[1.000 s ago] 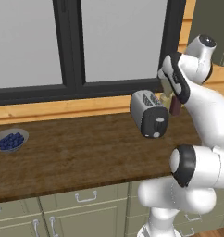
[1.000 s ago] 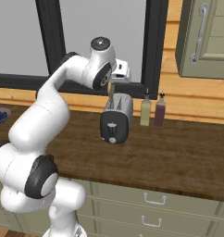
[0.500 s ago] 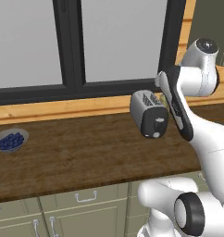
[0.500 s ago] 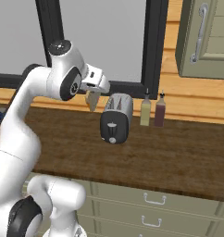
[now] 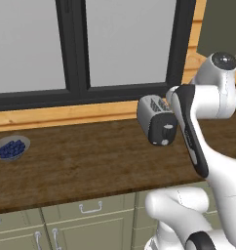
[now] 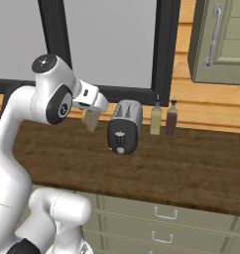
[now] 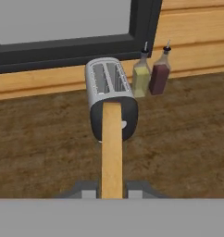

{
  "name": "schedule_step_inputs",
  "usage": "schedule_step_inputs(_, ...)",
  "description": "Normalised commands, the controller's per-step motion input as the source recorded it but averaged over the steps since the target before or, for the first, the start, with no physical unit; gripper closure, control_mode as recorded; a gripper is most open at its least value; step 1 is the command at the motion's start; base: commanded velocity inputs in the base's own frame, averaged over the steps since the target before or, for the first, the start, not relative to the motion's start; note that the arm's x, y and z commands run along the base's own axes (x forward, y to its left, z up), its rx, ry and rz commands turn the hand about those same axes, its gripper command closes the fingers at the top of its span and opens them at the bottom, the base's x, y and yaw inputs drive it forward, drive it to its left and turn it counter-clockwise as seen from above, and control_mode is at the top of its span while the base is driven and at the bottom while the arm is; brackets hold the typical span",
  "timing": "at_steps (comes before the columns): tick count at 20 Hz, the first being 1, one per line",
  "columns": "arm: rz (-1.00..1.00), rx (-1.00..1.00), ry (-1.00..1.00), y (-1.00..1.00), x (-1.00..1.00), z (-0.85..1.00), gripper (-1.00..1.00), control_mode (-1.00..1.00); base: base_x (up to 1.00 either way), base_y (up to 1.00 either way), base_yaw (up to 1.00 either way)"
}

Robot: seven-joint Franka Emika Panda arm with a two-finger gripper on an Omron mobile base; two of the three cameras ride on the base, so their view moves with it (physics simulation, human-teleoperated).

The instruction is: Start the toaster. Once the lever pops up, take the bread to the plate on the dining counter.

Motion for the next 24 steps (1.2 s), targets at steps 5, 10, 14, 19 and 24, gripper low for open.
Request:
schedule_step_inputs(5,0.0,0.0,0.0,0.0,0.0,0.0,1.0,-1.0,0.0,0.0,0.0)
schedule_step_inputs(10,0.0,0.0,0.0,0.0,-0.01,0.0,1.0,-1.0,0.0,0.0,0.0)
schedule_step_inputs(14,0.0,0.0,0.0,0.0,-0.08,0.0,1.0,1.0,-0.54,0.0,0.03)
schedule_step_inputs(19,0.0,0.0,0.0,0.0,0.0,0.0,1.0,1.0,-1.0,0.0,0.53)
schedule_step_inputs(24,0.0,0.0,0.0,0.0,0.0,0.0,1.0,1.0,-0.89,0.01,0.86)
